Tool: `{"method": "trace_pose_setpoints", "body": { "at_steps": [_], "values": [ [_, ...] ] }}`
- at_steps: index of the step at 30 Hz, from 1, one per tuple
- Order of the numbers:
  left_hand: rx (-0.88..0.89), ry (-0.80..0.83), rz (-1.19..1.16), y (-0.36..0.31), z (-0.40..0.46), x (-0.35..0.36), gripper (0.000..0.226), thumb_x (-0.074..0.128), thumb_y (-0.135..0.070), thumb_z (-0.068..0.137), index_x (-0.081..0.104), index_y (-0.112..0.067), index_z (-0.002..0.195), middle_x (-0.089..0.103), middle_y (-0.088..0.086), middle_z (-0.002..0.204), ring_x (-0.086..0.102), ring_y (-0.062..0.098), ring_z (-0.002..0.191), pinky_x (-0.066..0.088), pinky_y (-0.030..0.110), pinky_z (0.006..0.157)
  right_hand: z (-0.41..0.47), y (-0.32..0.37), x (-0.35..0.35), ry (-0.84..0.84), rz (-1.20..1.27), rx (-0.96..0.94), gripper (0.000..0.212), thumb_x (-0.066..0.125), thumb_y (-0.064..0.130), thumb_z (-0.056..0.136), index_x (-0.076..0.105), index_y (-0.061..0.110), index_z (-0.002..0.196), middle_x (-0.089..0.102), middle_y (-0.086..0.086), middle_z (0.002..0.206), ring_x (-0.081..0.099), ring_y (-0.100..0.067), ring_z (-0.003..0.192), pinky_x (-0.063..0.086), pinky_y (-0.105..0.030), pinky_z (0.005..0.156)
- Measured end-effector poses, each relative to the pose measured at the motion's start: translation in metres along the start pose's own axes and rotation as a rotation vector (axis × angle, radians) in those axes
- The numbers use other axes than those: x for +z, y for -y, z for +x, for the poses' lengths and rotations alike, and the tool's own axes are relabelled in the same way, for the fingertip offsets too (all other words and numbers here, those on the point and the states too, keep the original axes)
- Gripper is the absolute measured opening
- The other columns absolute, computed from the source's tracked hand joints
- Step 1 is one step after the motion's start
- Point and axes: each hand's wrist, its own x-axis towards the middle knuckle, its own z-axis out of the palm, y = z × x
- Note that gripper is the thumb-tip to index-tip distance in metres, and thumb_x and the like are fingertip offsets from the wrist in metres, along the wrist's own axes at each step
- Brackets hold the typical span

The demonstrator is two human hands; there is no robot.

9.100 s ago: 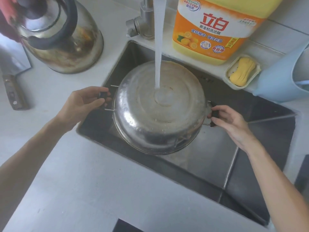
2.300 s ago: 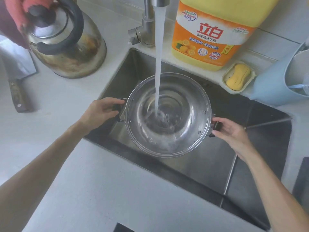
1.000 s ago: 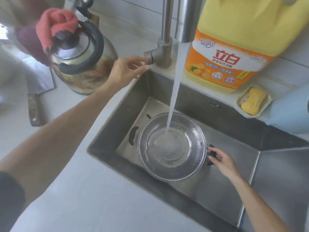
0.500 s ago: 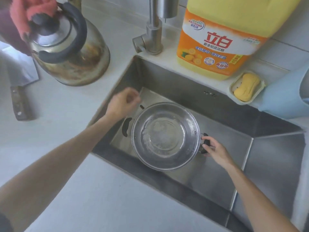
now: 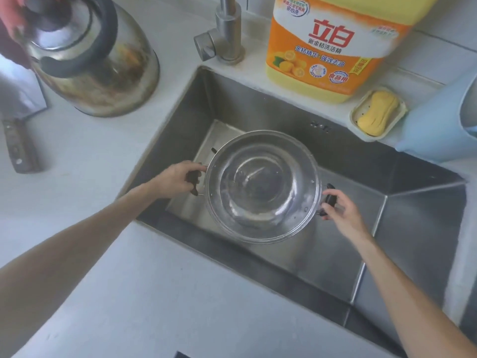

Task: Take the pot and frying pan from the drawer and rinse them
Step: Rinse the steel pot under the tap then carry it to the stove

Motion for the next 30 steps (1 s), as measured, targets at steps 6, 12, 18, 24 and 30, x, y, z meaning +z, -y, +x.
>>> {"method": "trace_pose_setpoints", "body": {
  "at_steps": [6, 12, 18, 24, 30],
  "values": [
    [0.441, -0.148, 0.211, -0.023, -0.06, -0.014, 0.073, 0.055, 0.016, 0.071, 0.053, -0.025, 0.13, 0.049, -0.007, 0.109, 0.052, -0.004, 0.098, 0.035, 0.002, 0.09, -0.048, 0.04, -0.036, -0.135, -0.018, -0.164, 0.049, 0.058, -0.002, 0.088, 0.064, 0.046, 0.08, 0.071, 0.018, 0.078, 0.069, -0.003, 0.066, 0.052, -0.01, 0.07],
    [0.55, -0.323, 0.394, -0.041, -0.091, -0.013, 0.04, 0.062, -0.012, 0.087, 0.05, -0.032, 0.119, 0.038, -0.034, 0.122, 0.045, -0.021, 0.096, 0.036, 0.002, 0.077, -0.077, 0.064, -0.064, -0.172, -0.443, -0.488, 0.006, 0.071, 0.01, 0.08, 0.069, 0.01, 0.085, 0.063, 0.007, 0.078, 0.053, 0.02, 0.082, 0.036, -0.001, 0.078],
    [0.789, -0.658, 0.697, -0.054, -0.091, -0.031, 0.058, 0.07, 0.01, 0.075, 0.053, -0.014, 0.125, 0.051, 0.006, 0.108, 0.053, 0.015, 0.086, 0.053, 0.03, 0.059, -0.09, 0.082, -0.084, -0.435, -0.636, -0.798, 0.022, 0.06, 0.015, 0.088, 0.07, -0.003, 0.082, 0.069, -0.019, 0.091, 0.058, -0.003, 0.095, 0.032, 0.0, 0.094],
    [0.961, -0.789, 0.784, -0.088, -0.106, -0.064, 0.048, 0.059, 0.012, 0.083, 0.048, -0.01, 0.124, 0.05, 0.01, 0.104, 0.053, 0.024, 0.083, 0.05, 0.032, 0.065, -0.104, 0.116, -0.096, -0.675, -0.751, -1.066, 0.006, 0.058, 0.004, 0.092, 0.057, 0.01, 0.092, 0.07, -0.025, 0.086, 0.056, -0.023, 0.083, 0.031, -0.005, 0.097],
    [0.912, -0.751, 0.75, -0.112, -0.122, -0.072, 0.058, 0.068, 0.014, 0.075, 0.05, -0.014, 0.122, 0.052, 0.01, 0.105, 0.053, 0.017, 0.083, 0.051, 0.03, 0.067, -0.132, 0.128, -0.107, -0.663, -0.735, -0.98, 0.012, 0.058, 0.004, 0.091, 0.068, -0.001, 0.084, 0.069, -0.025, 0.086, 0.056, -0.025, 0.084, 0.034, -0.008, 0.094]
  ]
}}
